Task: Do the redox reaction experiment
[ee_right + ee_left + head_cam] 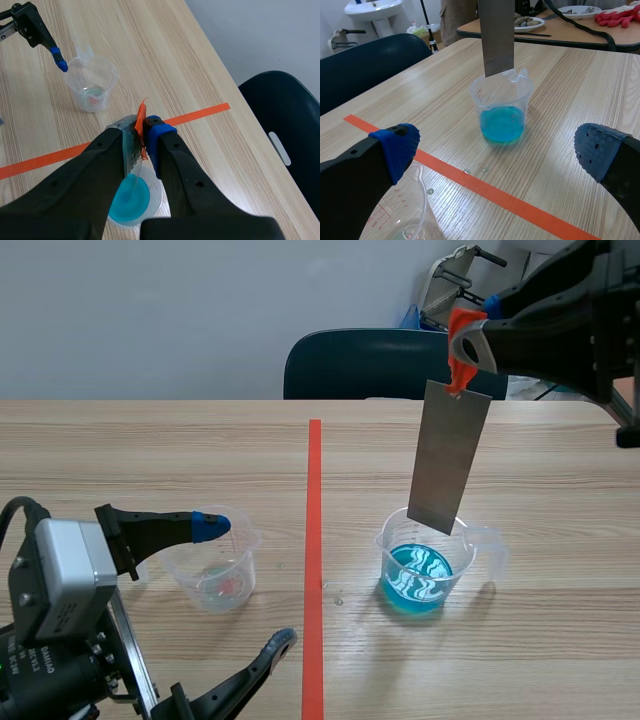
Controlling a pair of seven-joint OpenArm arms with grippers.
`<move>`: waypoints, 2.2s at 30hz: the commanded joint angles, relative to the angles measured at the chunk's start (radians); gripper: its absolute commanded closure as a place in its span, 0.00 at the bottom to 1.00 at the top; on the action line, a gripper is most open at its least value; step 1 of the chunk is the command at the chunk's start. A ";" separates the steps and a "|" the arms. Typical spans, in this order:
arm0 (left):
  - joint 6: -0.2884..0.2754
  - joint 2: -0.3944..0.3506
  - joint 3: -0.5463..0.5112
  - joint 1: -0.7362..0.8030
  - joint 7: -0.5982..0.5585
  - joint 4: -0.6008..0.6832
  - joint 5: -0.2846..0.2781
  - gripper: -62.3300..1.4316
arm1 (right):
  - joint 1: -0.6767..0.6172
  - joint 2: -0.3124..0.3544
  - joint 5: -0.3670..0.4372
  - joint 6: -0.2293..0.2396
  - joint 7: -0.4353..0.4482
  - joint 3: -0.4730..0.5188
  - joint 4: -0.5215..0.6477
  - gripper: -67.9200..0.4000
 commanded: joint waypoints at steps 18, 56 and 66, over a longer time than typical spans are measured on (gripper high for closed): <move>0.002 0.002 -0.004 -0.003 -0.013 0.017 -0.006 0.00 | -0.008 -0.061 -0.129 0.007 0.053 -0.037 -0.034 0.98; 0.002 0.002 -0.004 -0.003 -0.013 0.017 -0.006 0.00 | -0.013 -0.172 -0.496 0.007 0.357 -0.153 -0.319 0.99; 0.002 0.002 -0.004 -0.003 -0.013 0.017 -0.006 0.00 | -0.013 -0.172 -0.520 0.007 0.416 -0.153 -0.336 0.99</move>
